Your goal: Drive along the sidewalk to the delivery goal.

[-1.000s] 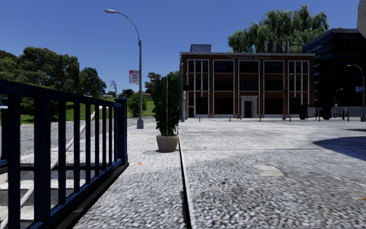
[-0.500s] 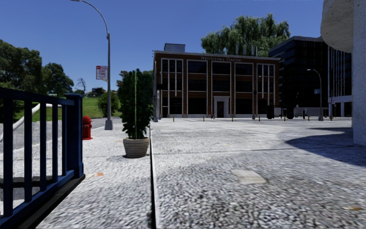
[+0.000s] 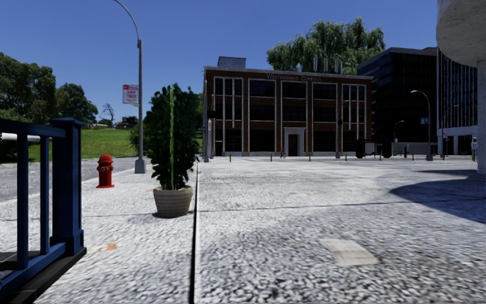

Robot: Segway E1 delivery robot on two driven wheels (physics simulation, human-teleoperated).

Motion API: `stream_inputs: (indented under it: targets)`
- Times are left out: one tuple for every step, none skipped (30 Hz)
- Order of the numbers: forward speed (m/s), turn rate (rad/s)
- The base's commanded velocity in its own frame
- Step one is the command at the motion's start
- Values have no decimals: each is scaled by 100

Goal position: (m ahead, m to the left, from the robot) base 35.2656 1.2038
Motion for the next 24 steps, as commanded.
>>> stream_inputs:
  targets:
    - [81, -1]
    - [81, -1]
    - [81, -4]
    - [82, -6]
    - [82, -6]
    - [86, -7]
    - [93, -7]
    - [99, -7]
    - [99, -7]
    - [102, -7]
    - [103, -7]
    - [103, -7]
    - [104, -7]
    - [105, -7]
    - [105, -9]
    - [105, -9]
    - [105, -35]
    - [105, -54]
    - [105, -59]
    - [105, -59]
    - [105, -60]
    - [105, -60]
    - [105, -60]
    - [105, -60]
